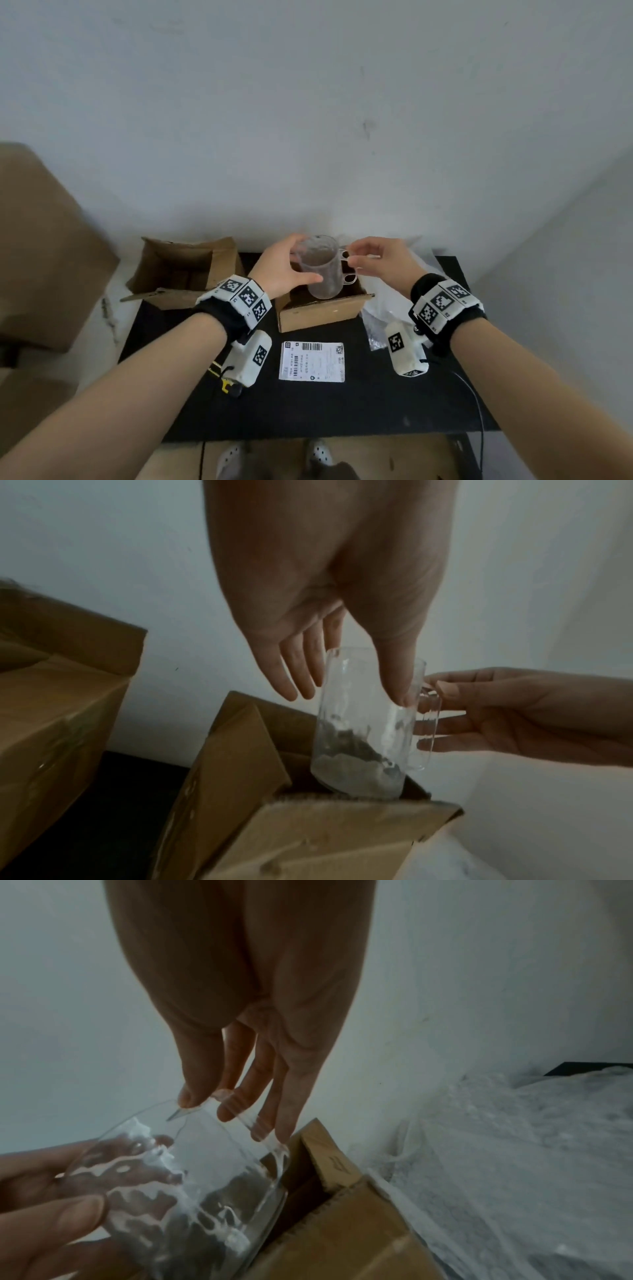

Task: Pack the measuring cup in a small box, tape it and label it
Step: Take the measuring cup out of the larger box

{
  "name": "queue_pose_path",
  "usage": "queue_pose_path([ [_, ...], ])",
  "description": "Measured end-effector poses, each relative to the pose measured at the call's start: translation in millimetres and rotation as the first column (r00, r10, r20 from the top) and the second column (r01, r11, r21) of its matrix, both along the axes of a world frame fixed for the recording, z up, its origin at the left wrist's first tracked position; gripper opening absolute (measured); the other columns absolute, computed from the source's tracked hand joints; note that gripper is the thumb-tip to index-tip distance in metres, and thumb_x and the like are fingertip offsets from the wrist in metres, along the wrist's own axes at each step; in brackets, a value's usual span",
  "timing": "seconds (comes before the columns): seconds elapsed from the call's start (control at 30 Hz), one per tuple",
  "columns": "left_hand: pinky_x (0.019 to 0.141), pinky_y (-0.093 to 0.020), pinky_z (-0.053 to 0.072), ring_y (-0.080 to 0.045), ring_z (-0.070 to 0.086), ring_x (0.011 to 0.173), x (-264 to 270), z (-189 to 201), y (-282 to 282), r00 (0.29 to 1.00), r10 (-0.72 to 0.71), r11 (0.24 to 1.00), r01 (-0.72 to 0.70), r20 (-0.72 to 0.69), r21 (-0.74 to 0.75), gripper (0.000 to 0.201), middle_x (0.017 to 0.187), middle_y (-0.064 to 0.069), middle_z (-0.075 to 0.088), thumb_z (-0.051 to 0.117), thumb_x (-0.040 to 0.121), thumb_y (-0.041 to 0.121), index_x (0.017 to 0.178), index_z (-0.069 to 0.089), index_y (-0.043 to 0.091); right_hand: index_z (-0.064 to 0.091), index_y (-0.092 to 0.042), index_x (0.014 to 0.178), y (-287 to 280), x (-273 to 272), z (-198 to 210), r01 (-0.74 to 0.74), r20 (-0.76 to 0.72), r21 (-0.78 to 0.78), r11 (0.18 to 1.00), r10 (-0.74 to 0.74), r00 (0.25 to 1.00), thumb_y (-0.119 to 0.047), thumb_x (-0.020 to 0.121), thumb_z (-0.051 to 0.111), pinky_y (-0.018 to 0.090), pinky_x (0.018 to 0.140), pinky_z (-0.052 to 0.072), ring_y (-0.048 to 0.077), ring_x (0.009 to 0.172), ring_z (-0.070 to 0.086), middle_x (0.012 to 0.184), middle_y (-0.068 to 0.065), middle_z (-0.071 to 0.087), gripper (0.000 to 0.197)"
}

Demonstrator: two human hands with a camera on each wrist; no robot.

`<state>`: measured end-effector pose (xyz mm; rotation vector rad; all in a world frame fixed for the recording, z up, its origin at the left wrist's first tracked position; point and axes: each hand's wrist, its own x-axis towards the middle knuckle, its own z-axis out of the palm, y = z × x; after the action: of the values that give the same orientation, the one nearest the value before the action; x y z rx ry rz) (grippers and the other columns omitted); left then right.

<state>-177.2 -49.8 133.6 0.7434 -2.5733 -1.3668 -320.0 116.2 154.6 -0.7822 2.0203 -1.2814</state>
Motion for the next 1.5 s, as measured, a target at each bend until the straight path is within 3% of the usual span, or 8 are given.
queue_pose_path([
  [0.2, 0.102, -0.037, 0.042, -0.014, 0.052, 0.118, 6.3, -25.7, 10.9, 0.998, 0.027, 0.971, -0.012, 0.061, -0.240, 0.064, 0.122, 0.002, 0.060, 0.073, 0.077, 0.025, 0.134, 0.043, 0.025, 0.066, -0.012, 0.100, 5.5, -13.7, -13.6, -0.096, -0.071, 0.023, 0.995, 0.098, 0.993, -0.011, 0.082, 0.070, 0.031, 0.086, 0.052, 0.018, 0.087, 0.063, 0.088, -0.004, 0.065, 0.018],
  [0.3, 0.106, -0.037, 0.039, -0.016, 0.045, 0.126, 16.7, -38.8, 6.6, 0.991, 0.005, 0.934, 0.043, 0.133, -0.355, 0.051, 0.132, 0.000, 0.054, 0.064, 0.085, 0.029, 0.133, 0.047, 0.023, 0.066, -0.013, 0.099, -0.9, -13.1, -14.0, -0.154, -0.121, 0.058, 0.986, 0.160, 0.980, -0.012, 0.082, 0.071, 0.028, 0.085, 0.051, 0.017, 0.085, 0.063, 0.085, -0.006, 0.063, 0.018],
  [0.47, 0.110, -0.043, 0.032, -0.020, 0.039, 0.133, 29.7, -53.2, -2.3, 0.987, -0.076, 0.831, 0.143, 0.145, -0.537, 0.024, 0.129, -0.004, 0.057, 0.063, 0.086, 0.030, 0.103, 0.071, 0.015, 0.067, -0.014, 0.106, -15.8, -6.9, -12.7, -0.205, -0.293, 0.222, 0.953, 0.265, 0.919, -0.018, 0.083, 0.070, 0.019, 0.079, 0.046, 0.011, 0.089, 0.060, 0.094, -0.003, 0.066, 0.024],
  [0.77, 0.110, -0.034, 0.033, -0.010, 0.023, 0.141, 42.0, -57.0, -8.5, 0.980, -0.170, 0.863, 0.197, 0.100, -0.466, 0.038, 0.144, 0.003, 0.042, 0.063, 0.083, 0.043, 0.112, 0.064, 0.019, 0.062, -0.016, 0.118, -50.2, 26.8, -40.1, -0.211, -0.418, 0.614, 0.761, 0.540, 0.731, -0.020, 0.091, 0.059, 0.037, 0.094, 0.048, 0.025, 0.105, 0.061, 0.113, 0.006, 0.066, 0.028],
  [0.9, 0.110, -0.031, 0.031, -0.007, 0.014, 0.143, 42.6, -58.7, -8.7, 0.962, -0.222, 0.857, 0.271, 0.162, -0.438, 0.045, 0.151, 0.007, 0.030, 0.061, 0.082, 0.048, 0.119, 0.058, 0.022, 0.065, -0.019, 0.111, -55.5, 35.1, -48.7, -0.141, -0.416, 0.655, 0.743, 0.510, 0.753, -0.017, 0.090, 0.058, 0.036, 0.089, 0.051, 0.027, 0.101, 0.062, 0.109, 0.007, 0.067, 0.023],
  [1.1, 0.102, -0.031, 0.040, -0.007, 0.013, 0.143, 44.2, -60.2, -5.5, 0.966, -0.191, 0.875, 0.248, 0.174, -0.416, 0.038, 0.155, 0.009, 0.019, 0.064, 0.078, 0.051, 0.104, 0.054, 0.025, 0.066, -0.017, 0.102, -63.6, 44.4, -55.8, -0.064, -0.431, 0.689, 0.722, 0.478, 0.765, -0.010, 0.088, 0.053, 0.035, 0.083, 0.051, 0.030, 0.099, 0.062, 0.106, 0.009, 0.066, 0.020],
  [1.3, 0.093, -0.027, 0.045, 0.003, 0.003, 0.137, 51.7, -61.3, -6.8, 0.971, -0.197, 0.885, 0.236, 0.137, -0.402, 0.043, 0.155, 0.010, 0.017, 0.065, 0.077, 0.052, 0.107, 0.054, 0.023, 0.071, -0.018, 0.096, -67.7, 51.2, -64.7, -0.126, -0.338, 0.700, 0.703, 0.481, 0.809, -0.013, 0.089, 0.057, 0.033, 0.083, 0.052, 0.025, 0.093, 0.064, 0.101, 0.006, 0.069, 0.016],
  [1.5, 0.112, -0.032, 0.023, -0.010, 0.007, 0.145, 54.9, -61.7, -8.2, 0.968, -0.198, 0.850, 0.248, 0.155, -0.464, 0.054, 0.156, 0.003, 0.019, 0.065, 0.076, 0.054, 0.115, 0.055, 0.019, 0.065, -0.020, 0.115, -55.7, 50.6, -61.6, -0.174, -0.324, 0.638, 0.750, 0.467, 0.823, -0.015, 0.091, 0.055, 0.034, 0.094, 0.048, 0.023, 0.105, 0.060, 0.114, 0.005, 0.066, 0.026],
])
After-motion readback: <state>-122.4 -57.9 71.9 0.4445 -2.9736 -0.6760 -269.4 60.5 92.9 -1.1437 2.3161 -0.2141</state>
